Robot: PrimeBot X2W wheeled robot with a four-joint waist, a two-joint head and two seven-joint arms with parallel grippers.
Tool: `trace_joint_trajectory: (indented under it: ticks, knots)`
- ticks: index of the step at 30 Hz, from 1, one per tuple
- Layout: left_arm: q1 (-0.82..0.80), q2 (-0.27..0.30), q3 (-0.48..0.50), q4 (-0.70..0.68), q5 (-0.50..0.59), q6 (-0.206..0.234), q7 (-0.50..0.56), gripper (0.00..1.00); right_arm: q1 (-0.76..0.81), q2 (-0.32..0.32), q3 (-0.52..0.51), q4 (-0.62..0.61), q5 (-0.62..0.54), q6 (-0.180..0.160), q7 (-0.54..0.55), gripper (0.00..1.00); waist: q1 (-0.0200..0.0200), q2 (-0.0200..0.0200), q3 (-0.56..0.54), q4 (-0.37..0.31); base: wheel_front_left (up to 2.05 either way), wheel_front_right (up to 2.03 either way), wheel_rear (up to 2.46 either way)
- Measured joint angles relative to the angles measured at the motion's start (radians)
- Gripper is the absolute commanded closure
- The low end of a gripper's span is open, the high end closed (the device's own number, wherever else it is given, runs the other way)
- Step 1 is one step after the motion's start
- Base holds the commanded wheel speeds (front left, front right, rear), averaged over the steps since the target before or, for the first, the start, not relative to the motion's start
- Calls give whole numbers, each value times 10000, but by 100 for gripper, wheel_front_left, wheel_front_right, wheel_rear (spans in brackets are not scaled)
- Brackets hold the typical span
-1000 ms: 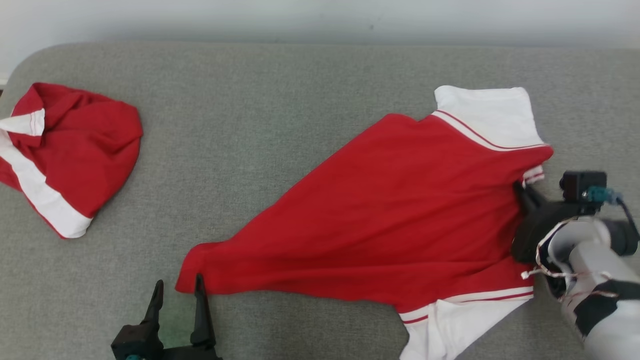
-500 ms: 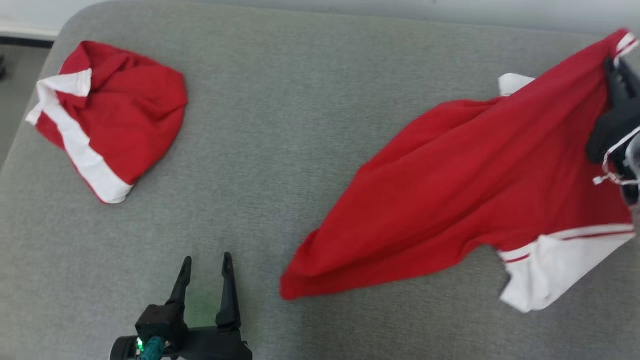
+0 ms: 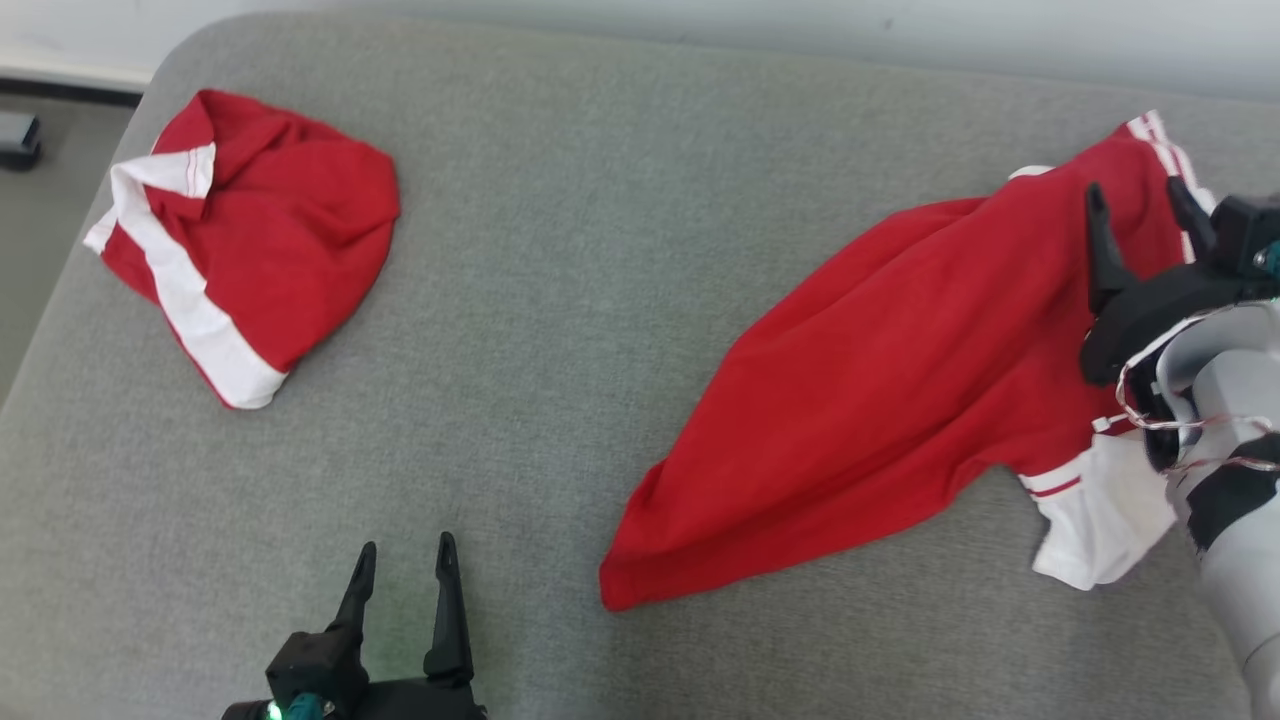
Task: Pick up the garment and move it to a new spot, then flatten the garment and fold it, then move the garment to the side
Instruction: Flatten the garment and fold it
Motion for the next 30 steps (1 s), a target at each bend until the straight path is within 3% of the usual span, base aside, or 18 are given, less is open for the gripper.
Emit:
trace_joint_trajectory:
  ticks: [7,15,21,30]
  knots:
    - [446,6,316,207,94,-205,0,0,2264,199,-8,-2038,802,0,-15,0,-1,-1,-700,-671,0,0,0]
    - [681,8,359,259,96,-405,0,0,4495,477,546,-2763,1367,0,-13,0,-3,-2,-1391,-1620,0,0,0]
    - [680,6,268,288,109,-430,0,0,4872,761,1003,-3030,1471,0,-15,0,-3,-3,-1607,-2062,0,0,0]
    - [678,6,242,265,52,-359,0,0,4671,876,1358,-2984,1371,0,-2,0,-1,-2,-1447,-1855,0,0,0]
